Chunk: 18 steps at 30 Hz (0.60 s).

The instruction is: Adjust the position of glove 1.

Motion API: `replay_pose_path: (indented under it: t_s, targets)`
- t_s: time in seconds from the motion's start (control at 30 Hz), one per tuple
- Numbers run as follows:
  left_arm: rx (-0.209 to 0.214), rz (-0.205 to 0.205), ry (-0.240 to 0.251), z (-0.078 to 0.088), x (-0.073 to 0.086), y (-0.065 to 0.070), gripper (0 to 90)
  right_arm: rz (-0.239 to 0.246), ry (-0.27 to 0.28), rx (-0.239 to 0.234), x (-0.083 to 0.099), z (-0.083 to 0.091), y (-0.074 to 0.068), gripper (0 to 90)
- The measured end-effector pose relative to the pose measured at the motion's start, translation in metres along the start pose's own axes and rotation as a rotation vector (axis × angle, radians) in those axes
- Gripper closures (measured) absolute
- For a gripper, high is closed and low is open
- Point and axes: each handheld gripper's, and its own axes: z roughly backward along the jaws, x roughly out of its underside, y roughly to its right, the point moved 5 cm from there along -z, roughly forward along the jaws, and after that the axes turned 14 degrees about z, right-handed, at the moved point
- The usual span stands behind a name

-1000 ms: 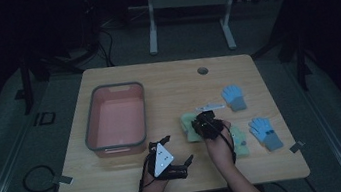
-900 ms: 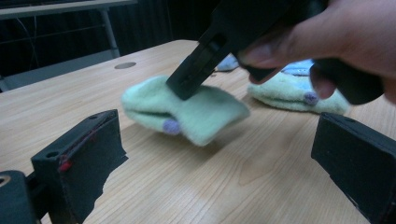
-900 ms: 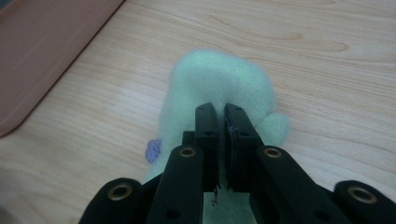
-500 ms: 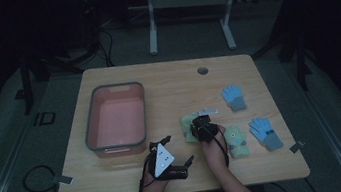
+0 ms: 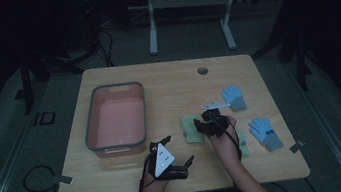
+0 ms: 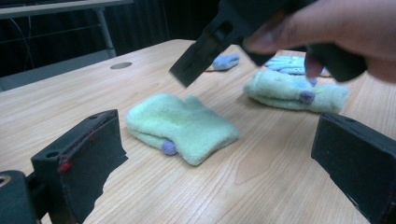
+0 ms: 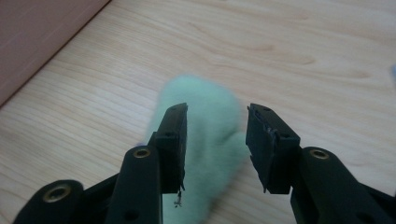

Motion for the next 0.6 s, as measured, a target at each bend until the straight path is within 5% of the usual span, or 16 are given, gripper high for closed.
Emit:
replay_pose_path:
  t_s: [0.6]
  targets:
    - [-0.002, 0.010, -0.001, 0.000, 0.000, -0.001, 2.1, 0.101, 0.003, -0.091, 0.023, 0.053, 0.048, 62.7]
